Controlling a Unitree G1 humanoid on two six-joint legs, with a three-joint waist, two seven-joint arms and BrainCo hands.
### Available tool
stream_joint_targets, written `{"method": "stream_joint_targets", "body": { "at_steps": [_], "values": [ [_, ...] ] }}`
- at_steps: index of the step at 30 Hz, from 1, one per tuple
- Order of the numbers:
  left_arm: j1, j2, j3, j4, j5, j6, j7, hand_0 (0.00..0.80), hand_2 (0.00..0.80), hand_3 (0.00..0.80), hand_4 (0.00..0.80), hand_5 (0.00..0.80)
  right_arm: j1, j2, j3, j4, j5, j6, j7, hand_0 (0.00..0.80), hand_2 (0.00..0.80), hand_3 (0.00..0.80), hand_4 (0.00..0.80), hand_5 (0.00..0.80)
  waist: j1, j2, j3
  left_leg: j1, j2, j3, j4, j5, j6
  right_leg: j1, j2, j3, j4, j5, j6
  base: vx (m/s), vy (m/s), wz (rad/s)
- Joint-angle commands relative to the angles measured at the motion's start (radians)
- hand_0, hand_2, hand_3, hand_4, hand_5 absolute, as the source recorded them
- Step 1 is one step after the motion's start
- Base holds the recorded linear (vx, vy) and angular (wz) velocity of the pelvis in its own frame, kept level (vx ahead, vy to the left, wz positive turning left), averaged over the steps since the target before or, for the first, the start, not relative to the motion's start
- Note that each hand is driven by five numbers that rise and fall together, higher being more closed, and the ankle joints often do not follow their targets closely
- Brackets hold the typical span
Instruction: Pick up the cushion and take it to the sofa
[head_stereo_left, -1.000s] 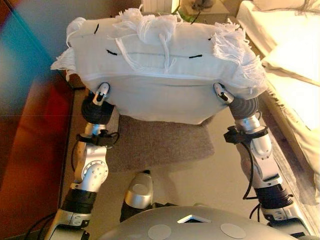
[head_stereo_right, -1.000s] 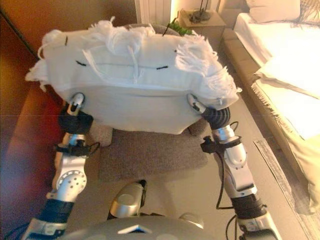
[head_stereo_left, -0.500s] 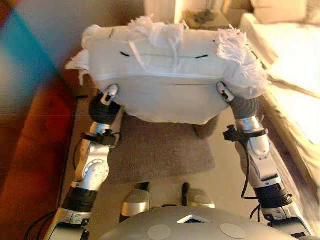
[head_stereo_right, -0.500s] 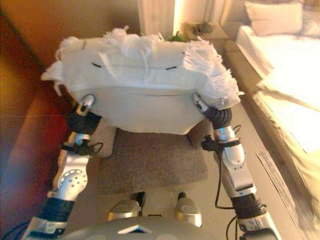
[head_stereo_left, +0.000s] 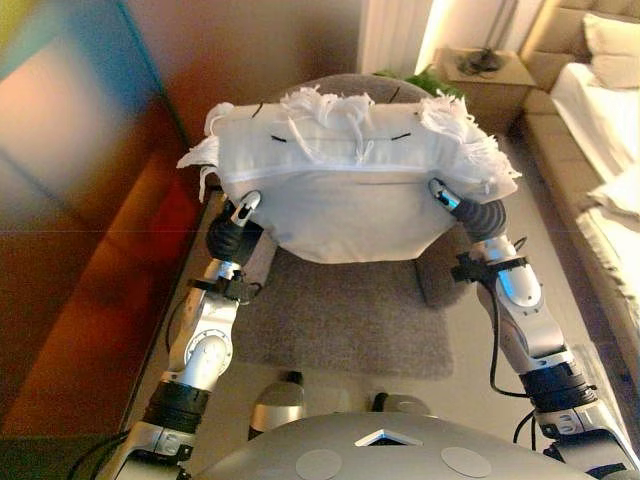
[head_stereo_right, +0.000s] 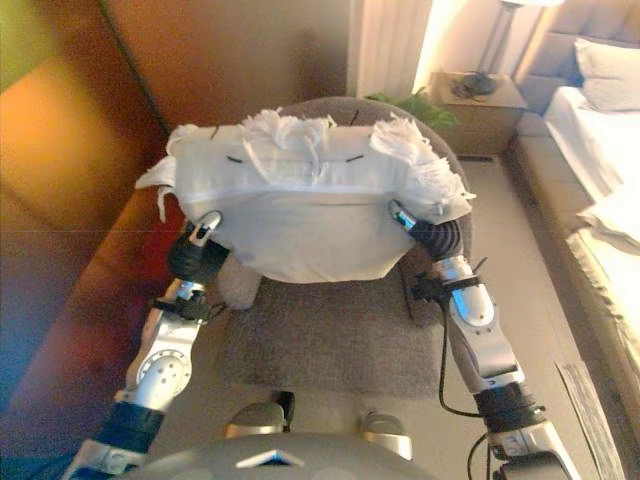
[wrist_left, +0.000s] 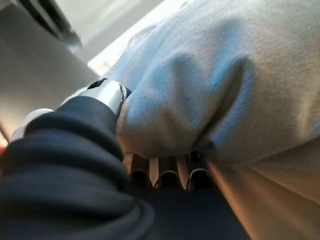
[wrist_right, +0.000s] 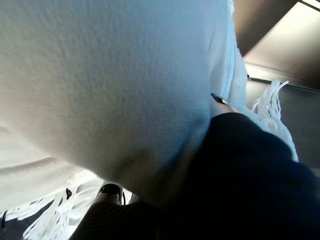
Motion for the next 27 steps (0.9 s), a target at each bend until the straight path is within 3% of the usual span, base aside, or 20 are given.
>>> {"method": "stream_joint_targets", "body": {
  "at_steps": [1, 6, 15, 21, 27],
  "values": [
    [-0.133, -0.035, -0.037, -0.032, 0.101, -0.021, 0.023, 0.8, 0.8, 0.8, 0.8, 0.8, -0.109, 0.051, 0.025, -0.009, -0.003, -0.012, -0.021, 0.8, 0.8, 0.8, 0.8, 0.8, -0.005, -0.052, -0.046, 0.051, -0.02, 0.028, 0.005, -0.086, -0.014, 0.045, 0.005, -0.024, -0.13, 0.068, -0.001, 0.219, 0.116, 0.48],
    [-0.177, -0.044, -0.062, 0.112, 0.224, 0.033, 0.101, 0.8, 0.8, 0.8, 0.8, 0.8, -0.106, 0.087, 0.038, 0.079, -0.015, 0.024, -0.081, 0.8, 0.8, 0.8, 0.8, 0.8, -0.028, -0.048, -0.068, 0.102, -0.018, 0.06, -0.049, -0.091, -0.012, 0.056, -0.002, -0.016, -0.169, 0.09, 0.018, 0.19, 0.053, 0.15],
    [-0.349, -0.08, -0.082, 0.42, 0.306, 0.138, 0.158, 0.8, 0.8, 0.8, 0.8, 0.8, -0.197, 0.186, 0.108, 0.291, -0.03, 0.164, -0.254, 0.8, 0.8, 0.8, 0.8, 0.8, -0.073, -0.026, -0.065, 0.127, -0.027, 0.105, -0.069, -0.107, 0.002, 0.04, -0.018, -0.001, -0.176, 0.11, 0.038, 0.073, 0.002, -0.11],
    [-0.35, -0.101, -0.09, 0.513, 0.345, 0.177, 0.134, 0.8, 0.8, 0.8, 0.8, 0.8, -0.149, 0.237, 0.124, 0.306, -0.061, 0.204, -0.341, 0.8, 0.8, 0.8, 0.8, 0.8, -0.112, -0.006, -0.067, 0.159, -0.033, 0.132, -0.07, -0.125, 0.012, 0.054, -0.015, 0.03, -0.175, 0.106, 0.039, 0.074, -0.002, -0.21],
    [-0.363, -0.124, -0.107, 0.617, 0.357, 0.162, 0.147, 0.8, 0.8, 0.8, 0.8, 0.8, -0.122, 0.239, 0.134, 0.348, -0.043, 0.244, -0.37, 0.8, 0.8, 0.8, 0.8, 0.8, -0.143, 0.011, -0.057, 0.169, -0.036, 0.15, -0.07, -0.131, 0.015, 0.047, -0.011, 0.064, -0.172, 0.107, 0.042, 0.037, -0.003, -0.19]
  ]
}}
